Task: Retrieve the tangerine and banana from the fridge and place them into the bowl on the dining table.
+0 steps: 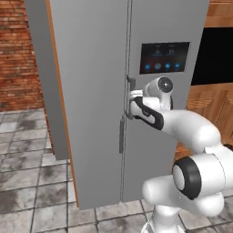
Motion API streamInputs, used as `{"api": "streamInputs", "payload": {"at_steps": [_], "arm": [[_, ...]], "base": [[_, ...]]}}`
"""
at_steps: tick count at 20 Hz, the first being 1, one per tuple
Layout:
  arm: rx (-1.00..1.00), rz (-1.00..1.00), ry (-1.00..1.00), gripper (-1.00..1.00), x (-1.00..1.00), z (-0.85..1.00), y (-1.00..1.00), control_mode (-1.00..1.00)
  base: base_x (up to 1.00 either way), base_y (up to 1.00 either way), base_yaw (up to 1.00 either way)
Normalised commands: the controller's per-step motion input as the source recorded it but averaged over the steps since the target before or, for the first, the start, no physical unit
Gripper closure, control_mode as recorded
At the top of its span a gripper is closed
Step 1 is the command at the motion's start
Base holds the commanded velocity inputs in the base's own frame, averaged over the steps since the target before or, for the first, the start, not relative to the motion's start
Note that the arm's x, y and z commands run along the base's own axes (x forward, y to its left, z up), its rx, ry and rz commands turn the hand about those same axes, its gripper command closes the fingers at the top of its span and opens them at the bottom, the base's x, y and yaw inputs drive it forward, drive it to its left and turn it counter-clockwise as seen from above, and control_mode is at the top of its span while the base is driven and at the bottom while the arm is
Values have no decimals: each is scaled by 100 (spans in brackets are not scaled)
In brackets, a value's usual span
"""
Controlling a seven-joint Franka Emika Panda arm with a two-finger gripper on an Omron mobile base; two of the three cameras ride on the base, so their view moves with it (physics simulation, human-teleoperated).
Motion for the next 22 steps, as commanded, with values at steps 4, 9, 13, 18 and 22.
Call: {"api": "streamInputs", "payload": {"at_steps": [4,9,13,18,22], "arm": [[0,0,-2,-100,61,-4,0,-100],[0,0,-2,-100,59,0,0,-100],[0,0,0,-100,54,-1,0,-100],[0,0,0,-100,54,-13,0,-100],[0,0,-1,-100,59,-29,0,-100]], "base": [[0,0,0],[0,0,0],[0,0,0],[0,0,0],[0,0,0]]}}
